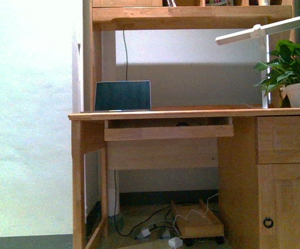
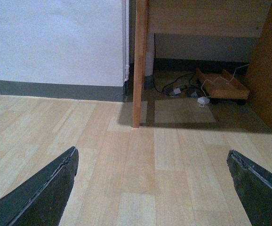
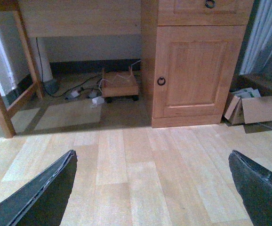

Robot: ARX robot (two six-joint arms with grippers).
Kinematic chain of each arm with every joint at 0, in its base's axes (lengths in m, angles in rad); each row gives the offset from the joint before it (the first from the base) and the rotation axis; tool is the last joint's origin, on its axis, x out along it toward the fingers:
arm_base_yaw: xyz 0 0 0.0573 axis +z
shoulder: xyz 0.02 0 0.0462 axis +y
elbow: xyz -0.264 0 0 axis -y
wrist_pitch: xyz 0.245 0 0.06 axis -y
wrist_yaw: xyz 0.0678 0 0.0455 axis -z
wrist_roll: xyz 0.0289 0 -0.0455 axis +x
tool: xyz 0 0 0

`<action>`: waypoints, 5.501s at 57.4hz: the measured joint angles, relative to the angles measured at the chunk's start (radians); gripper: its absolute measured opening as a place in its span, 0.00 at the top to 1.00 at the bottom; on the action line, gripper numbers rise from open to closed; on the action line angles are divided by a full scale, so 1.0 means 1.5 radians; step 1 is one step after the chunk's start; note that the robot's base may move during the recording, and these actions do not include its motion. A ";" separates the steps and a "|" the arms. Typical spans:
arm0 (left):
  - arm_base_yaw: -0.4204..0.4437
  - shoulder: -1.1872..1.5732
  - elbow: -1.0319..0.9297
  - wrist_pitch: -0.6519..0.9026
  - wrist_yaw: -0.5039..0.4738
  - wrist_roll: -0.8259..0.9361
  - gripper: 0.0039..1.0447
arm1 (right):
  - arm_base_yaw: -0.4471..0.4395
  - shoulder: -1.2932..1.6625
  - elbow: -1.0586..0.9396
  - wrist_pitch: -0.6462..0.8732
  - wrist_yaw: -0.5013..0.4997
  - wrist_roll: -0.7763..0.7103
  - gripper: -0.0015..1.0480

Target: Place mouse

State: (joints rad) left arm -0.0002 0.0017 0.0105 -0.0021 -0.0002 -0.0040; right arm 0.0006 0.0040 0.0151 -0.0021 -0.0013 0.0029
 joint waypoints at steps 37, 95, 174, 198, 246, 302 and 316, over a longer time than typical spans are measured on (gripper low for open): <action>0.000 0.000 0.000 0.000 0.000 0.000 0.07 | 0.000 0.000 0.000 0.000 0.000 0.000 0.07; 0.000 0.000 0.000 0.000 0.000 0.000 0.07 | 0.000 0.000 0.000 0.000 0.001 0.000 0.07; 0.000 -0.001 0.000 0.000 0.000 0.000 0.07 | 0.000 0.000 0.000 0.000 0.000 0.000 0.07; 0.038 0.189 0.020 0.083 0.078 -0.126 0.07 | 0.000 0.000 0.000 0.000 0.001 0.000 0.07; -0.024 1.253 0.558 0.564 0.240 0.641 0.07 | 0.000 0.000 0.000 0.000 0.001 0.000 0.07; -0.119 1.380 0.776 0.317 0.232 0.776 0.07 | 0.000 0.000 0.000 0.000 0.001 0.000 0.07; -0.146 1.277 0.724 0.164 0.274 0.616 0.07 | 0.000 0.000 0.000 0.000 0.000 0.000 0.07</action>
State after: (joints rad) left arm -0.2199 1.9179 1.0969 0.2436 0.4103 0.9199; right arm 0.0006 0.0040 0.0151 -0.0017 -0.0010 0.0029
